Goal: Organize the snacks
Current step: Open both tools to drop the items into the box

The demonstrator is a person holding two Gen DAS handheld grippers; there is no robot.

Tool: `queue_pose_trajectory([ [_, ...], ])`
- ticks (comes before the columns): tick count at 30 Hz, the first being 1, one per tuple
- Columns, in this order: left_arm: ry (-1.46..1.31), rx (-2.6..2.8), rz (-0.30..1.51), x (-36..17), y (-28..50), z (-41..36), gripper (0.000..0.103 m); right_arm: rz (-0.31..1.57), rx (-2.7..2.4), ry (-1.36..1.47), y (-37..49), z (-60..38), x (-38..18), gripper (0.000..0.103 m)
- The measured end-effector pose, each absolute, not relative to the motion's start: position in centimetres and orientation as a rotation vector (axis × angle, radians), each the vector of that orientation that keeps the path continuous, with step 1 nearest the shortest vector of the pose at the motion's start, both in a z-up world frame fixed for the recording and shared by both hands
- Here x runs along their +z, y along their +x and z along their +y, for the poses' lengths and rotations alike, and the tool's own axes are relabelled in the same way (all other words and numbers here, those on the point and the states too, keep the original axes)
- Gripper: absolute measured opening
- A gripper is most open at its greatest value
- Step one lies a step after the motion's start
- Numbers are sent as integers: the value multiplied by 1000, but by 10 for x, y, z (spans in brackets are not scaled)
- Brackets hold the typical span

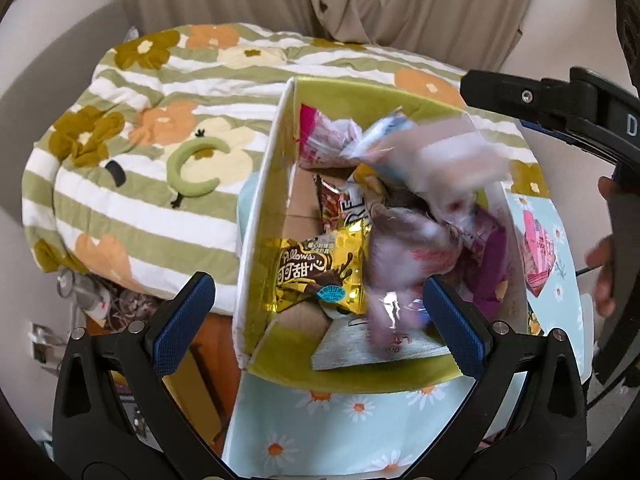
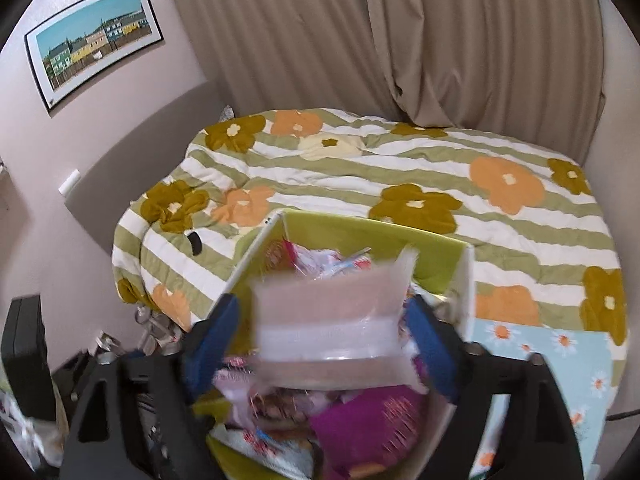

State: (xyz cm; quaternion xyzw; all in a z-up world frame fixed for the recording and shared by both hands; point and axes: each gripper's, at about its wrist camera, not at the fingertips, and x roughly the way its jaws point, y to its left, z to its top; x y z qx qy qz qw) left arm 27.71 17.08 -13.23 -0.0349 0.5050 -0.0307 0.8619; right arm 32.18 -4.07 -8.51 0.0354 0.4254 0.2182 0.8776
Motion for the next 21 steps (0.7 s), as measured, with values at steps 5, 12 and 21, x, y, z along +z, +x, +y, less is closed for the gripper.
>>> queue_pose_trajectory([
  [5,-81,-77,1087,-145,279,173,103,861,442,71,311,-44,-95,96],
  [12,-68,-117,1102,-153,279,168,103,869,408,59,297,-52,-104,96],
  [21,-33,-188,1067,-138,271,155,103,844,341,77,271,-74,-90,96],
])
